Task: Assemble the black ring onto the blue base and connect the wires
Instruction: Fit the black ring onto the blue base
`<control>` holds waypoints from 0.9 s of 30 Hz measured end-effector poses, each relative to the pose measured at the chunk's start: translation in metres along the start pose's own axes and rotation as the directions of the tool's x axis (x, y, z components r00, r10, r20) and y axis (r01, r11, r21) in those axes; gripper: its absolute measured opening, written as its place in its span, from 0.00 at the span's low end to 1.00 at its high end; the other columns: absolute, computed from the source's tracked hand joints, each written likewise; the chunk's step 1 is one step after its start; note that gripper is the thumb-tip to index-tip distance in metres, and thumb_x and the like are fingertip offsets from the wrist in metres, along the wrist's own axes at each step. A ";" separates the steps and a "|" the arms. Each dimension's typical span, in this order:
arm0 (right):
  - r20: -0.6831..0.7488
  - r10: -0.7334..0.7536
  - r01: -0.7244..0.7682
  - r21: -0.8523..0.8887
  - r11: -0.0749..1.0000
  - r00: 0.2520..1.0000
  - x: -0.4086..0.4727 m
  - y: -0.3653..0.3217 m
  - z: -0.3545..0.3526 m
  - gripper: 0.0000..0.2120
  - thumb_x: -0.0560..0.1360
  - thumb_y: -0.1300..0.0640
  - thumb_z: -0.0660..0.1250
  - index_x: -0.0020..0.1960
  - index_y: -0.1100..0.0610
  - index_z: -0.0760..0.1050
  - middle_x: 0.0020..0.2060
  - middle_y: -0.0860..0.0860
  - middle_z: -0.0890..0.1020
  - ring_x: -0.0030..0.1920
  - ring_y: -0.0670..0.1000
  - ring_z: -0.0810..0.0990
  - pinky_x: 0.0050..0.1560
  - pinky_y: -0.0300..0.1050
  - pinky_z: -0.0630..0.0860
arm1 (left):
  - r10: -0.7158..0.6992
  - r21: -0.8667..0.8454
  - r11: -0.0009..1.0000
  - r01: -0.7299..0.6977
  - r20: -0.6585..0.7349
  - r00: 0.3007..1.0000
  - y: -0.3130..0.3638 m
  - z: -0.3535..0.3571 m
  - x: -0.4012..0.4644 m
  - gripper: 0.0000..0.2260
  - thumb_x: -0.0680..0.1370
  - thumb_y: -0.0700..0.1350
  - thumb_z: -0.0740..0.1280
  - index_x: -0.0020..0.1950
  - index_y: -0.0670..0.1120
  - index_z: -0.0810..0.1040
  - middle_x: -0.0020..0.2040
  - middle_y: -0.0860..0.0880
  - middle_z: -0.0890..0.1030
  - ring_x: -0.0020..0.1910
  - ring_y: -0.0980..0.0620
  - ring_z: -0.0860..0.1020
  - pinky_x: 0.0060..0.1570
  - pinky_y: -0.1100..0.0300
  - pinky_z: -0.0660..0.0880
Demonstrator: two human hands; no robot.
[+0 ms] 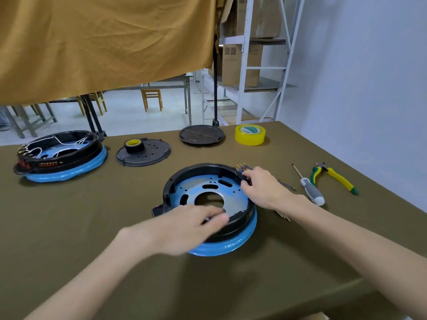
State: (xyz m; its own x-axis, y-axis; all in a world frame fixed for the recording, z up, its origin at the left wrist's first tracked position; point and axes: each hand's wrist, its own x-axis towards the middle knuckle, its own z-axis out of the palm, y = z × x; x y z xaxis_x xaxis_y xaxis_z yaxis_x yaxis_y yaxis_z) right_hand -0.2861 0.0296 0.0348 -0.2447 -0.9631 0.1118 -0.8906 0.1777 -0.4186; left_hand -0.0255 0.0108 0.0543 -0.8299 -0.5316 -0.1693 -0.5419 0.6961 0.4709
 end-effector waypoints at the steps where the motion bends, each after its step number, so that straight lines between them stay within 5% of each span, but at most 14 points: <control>1: 0.010 -0.025 0.024 0.022 0.999 1.000 0.002 0.002 -0.001 0.15 0.84 0.53 0.59 0.63 0.58 0.79 0.53 0.53 0.74 0.52 0.55 0.76 0.52 0.47 0.70 | 0.006 -0.075 0.997 -0.009 -0.038 0.999 -0.005 -0.009 0.006 0.35 0.76 0.76 0.46 0.71 0.57 0.74 0.58 0.56 0.82 0.54 0.56 0.79 0.65 0.48 0.77; 5: 0.097 -0.082 0.079 0.028 0.996 0.992 0.010 0.006 -0.009 0.14 0.84 0.50 0.59 0.62 0.55 0.79 0.52 0.50 0.74 0.55 0.55 0.76 0.55 0.49 0.71 | -0.021 0.050 0.998 0.047 -0.424 0.906 -0.032 -0.033 0.045 0.23 0.84 0.61 0.58 0.78 0.56 0.68 0.77 0.52 0.70 0.74 0.50 0.69 0.74 0.49 0.66; 8: 0.133 -0.090 0.096 -0.042 0.995 0.987 0.011 -0.002 -0.016 0.15 0.85 0.47 0.57 0.66 0.51 0.76 0.55 0.50 0.74 0.59 0.57 0.78 0.55 0.51 0.73 | -0.100 0.142 0.976 0.164 -0.376 0.921 -0.052 -0.029 0.064 0.26 0.85 0.60 0.57 0.83 0.56 0.60 0.83 0.53 0.59 0.81 0.47 0.60 0.77 0.43 0.60; 10: 0.027 0.002 0.001 -0.139 0.990 1.000 0.004 -0.006 -0.015 0.22 0.84 0.42 0.57 0.74 0.50 0.67 0.62 0.53 0.72 0.59 0.61 0.78 0.54 0.54 0.75 | -0.119 0.193 0.960 0.201 -0.367 0.923 -0.060 -0.021 0.070 0.25 0.86 0.59 0.55 0.83 0.57 0.59 0.84 0.55 0.56 0.82 0.47 0.57 0.76 0.42 0.61; 12: -0.066 0.121 -0.130 -0.152 0.980 0.990 -0.008 -0.008 -0.009 0.22 0.83 0.40 0.58 0.67 0.56 0.68 0.59 0.56 0.74 0.54 0.62 0.80 0.46 0.52 0.74 | -0.126 0.190 0.958 0.215 -0.393 0.911 -0.062 -0.014 0.071 0.24 0.87 0.58 0.52 0.83 0.58 0.58 0.84 0.57 0.56 0.82 0.48 0.57 0.75 0.41 0.63; 15: 0.043 0.189 -0.188 -0.018 0.982 0.981 -0.018 -0.009 0.002 0.16 0.84 0.46 0.57 0.46 0.56 0.70 0.41 0.54 0.78 0.39 0.56 0.78 0.35 0.47 0.68 | -0.160 0.116 0.967 0.228 -0.421 0.893 -0.057 -0.015 0.068 0.22 0.87 0.55 0.50 0.82 0.59 0.61 0.84 0.58 0.58 0.81 0.49 0.58 0.75 0.42 0.65; 19: 0.071 0.051 -0.055 0.049 0.997 0.996 -0.011 -0.008 -0.003 0.14 0.86 0.51 0.57 0.49 0.58 0.75 0.41 0.57 0.81 0.43 0.59 0.80 0.38 0.50 0.71 | -0.279 0.021 0.947 0.321 -0.444 0.852 -0.043 -0.010 0.053 0.24 0.87 0.58 0.48 0.82 0.57 0.62 0.83 0.55 0.59 0.78 0.40 0.62 0.73 0.45 0.65; 22: 0.215 -0.075 0.039 0.171 0.985 0.974 0.010 -0.006 -0.016 0.15 0.86 0.49 0.58 0.62 0.54 0.80 0.53 0.53 0.85 0.53 0.55 0.83 0.52 0.52 0.79 | -0.341 -0.038 0.932 0.361 -0.434 0.834 -0.039 -0.011 0.032 0.27 0.86 0.62 0.46 0.78 0.53 0.70 0.76 0.50 0.69 0.71 0.39 0.69 0.69 0.47 0.66; 25: 0.305 -0.087 -0.014 0.314 0.949 0.948 0.029 -0.010 -0.020 0.19 0.84 0.47 0.65 0.73 0.50 0.75 0.66 0.50 0.82 0.64 0.50 0.81 0.67 0.50 0.77 | -0.294 0.029 0.918 0.395 -0.618 0.729 -0.038 -0.008 0.006 0.23 0.86 0.59 0.48 0.62 0.52 0.80 0.51 0.52 0.75 0.49 0.45 0.74 0.53 0.50 0.72; 27: 0.257 -0.041 -0.044 0.315 0.948 0.966 0.040 -0.015 -0.019 0.26 0.80 0.43 0.69 0.75 0.52 0.73 0.66 0.53 0.81 0.65 0.52 0.80 0.68 0.50 0.75 | -0.244 0.087 0.898 0.431 -0.717 0.653 -0.037 -0.004 -0.005 0.23 0.86 0.55 0.49 0.55 0.50 0.82 0.43 0.53 0.75 0.43 0.48 0.74 0.47 0.50 0.73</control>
State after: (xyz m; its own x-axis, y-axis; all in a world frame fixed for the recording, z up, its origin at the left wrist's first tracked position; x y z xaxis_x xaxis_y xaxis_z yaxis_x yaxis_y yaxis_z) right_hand -0.2901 -0.0080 0.0626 -0.1018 -0.9891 -0.1062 -0.7132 0.1470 -0.6854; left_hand -0.0012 -0.0142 0.0414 -0.3152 -0.8630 0.3950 -0.8558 0.4383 0.2748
